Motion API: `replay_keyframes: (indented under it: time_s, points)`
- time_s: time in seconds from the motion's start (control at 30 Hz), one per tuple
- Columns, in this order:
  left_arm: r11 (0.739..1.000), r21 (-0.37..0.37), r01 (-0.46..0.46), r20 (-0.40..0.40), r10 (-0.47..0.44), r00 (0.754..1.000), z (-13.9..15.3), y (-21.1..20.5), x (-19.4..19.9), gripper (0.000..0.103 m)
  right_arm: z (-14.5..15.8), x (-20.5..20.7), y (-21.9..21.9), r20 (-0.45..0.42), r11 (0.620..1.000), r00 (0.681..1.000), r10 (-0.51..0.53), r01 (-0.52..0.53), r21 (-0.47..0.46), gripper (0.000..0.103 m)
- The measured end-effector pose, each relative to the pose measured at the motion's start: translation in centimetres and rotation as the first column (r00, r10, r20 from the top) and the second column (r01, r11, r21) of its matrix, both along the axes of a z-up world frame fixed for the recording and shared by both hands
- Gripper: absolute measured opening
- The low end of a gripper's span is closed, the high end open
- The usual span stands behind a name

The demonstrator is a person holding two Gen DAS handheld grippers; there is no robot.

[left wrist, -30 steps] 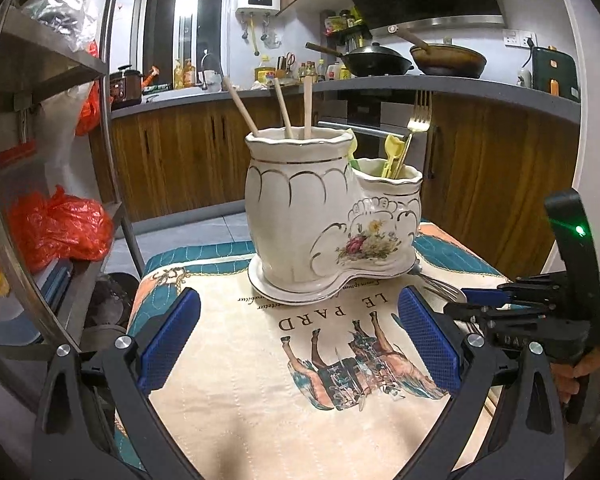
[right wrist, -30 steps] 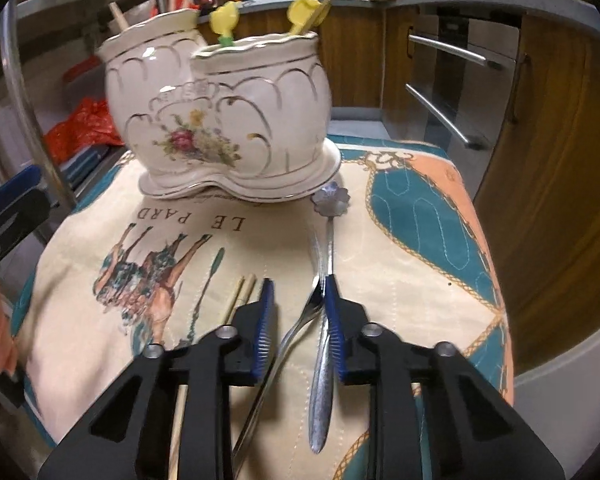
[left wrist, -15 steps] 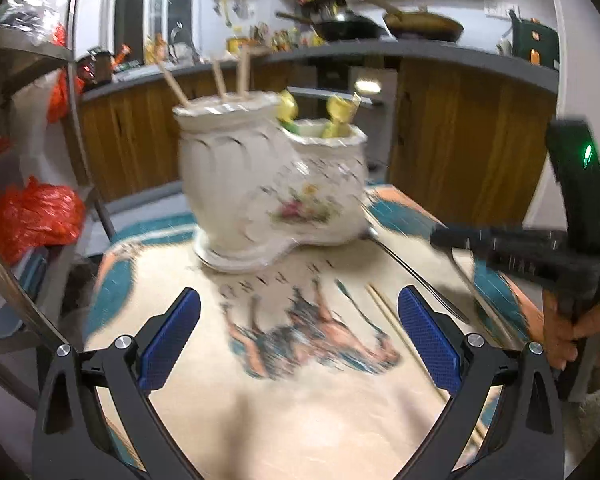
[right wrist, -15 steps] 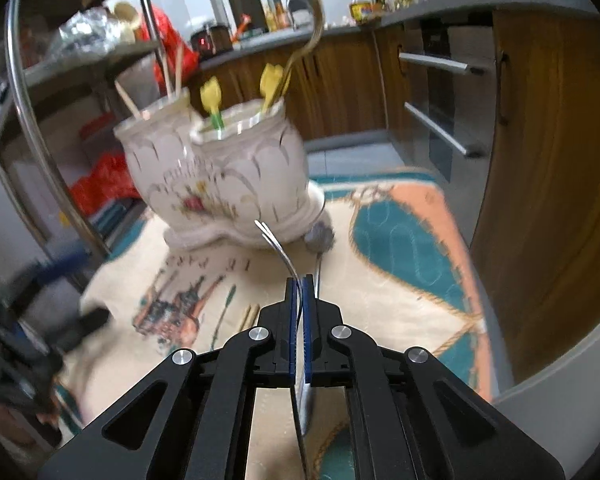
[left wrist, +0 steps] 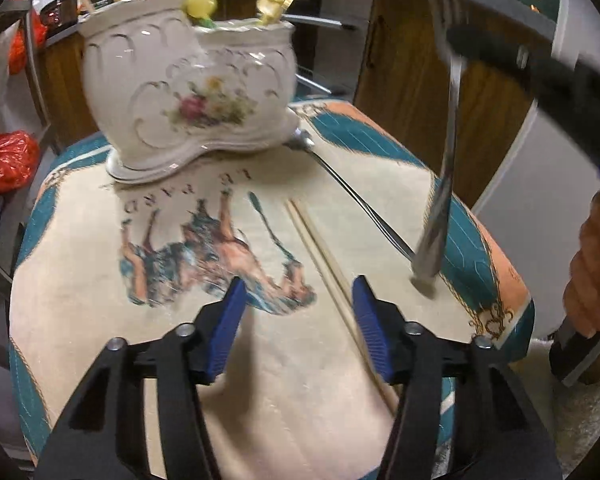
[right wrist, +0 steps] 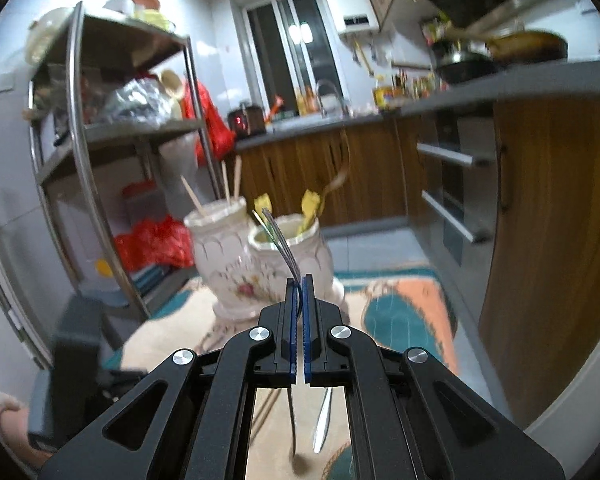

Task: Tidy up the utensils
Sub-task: 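Grasp a silver spoon with the right tool, then hold the spoon up with the right tool while the left grasps a chopstick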

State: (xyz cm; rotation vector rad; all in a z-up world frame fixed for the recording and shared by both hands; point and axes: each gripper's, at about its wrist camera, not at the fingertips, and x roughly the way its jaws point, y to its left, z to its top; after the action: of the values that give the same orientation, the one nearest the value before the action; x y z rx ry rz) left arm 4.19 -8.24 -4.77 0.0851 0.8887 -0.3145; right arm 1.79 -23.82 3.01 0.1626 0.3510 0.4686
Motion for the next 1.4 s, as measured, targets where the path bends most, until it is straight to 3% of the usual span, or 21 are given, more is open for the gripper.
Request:
replay_keyframes:
  time_s: [0.07, 0.17, 0.3, 0.43, 0.53, 0.93, 1.07, 1.2, 1.4]
  points:
    - [0.999, 0.04, 0.007, -0.002, -0.007, 1.0, -0.4, -0.9, -0.2, 0.042, 0.7, -0.8, -0.3, 0.046, 1.0, 0.999, -0.007, 0.006, 0.02, 0.003]
    - [0.999, 0.049, -0.002, 0.0, 0.002, 1.0, -0.4, -1.2, -0.2, 0.037, 1.3, -1.5, -0.7, 0.09, 0.999, 0.996, -0.01, 0.007, 0.032, 0.003]
    - [0.997, 0.075, -0.003, -0.003, 0.003, 1.0, -0.2, -1.3, -0.1, 0.036, 1.5, -1.7, -0.8, 0.095, 0.999, 0.995, -0.014, 0.011, 0.031, 0.003]
    - [0.988, 0.153, 0.018, 0.008, -0.019, 1.0, -0.5, -2.9, 0.5, 0.033, 1.4, -1.7, -0.9, 0.09, 0.999, 0.996, -0.008, 0.005, 0.035, 0.003]
    - [0.988, 0.152, 0.034, -0.012, -0.033, 0.999, -0.3, -2.9, 1.0, 0.008, 1.4, -1.6, -1.0, 0.093, 0.999, 0.996, -0.006, 0.003, 0.034, 0.003]
    - [0.985, 0.16, 0.064, -0.071, -0.053, 0.996, 0.6, 0.5, -0.3, 0.005, 1.5, -2.0, -1.0, 0.102, 0.998, 0.995, -0.004, -0.002, 0.055, 0.003]
    - [0.985, 0.158, 0.068, -0.073, -0.057, 0.996, 0.3, 0.3, 0.3, 0.013, 1.5, -2.2, -0.7, 0.107, 0.998, 0.994, 0.003, -0.009, 0.054, 0.003]
    - [0.986, 0.154, 0.069, -0.066, -0.06, 0.996, 0.0, 0.1, 1.0, 0.013, 1.4, -2.1, -0.4, 0.102, 0.999, 0.995, 0.007, -0.012, 0.043, 0.003]
    - [0.988, 0.128, 0.088, -0.043, -0.083, 0.996, 0.0, 0.8, 1.6, 0.005, 1.4, -2.1, -0.2, 0.109, 0.999, 0.994, 0.005, -0.01, 0.046, 0.003]
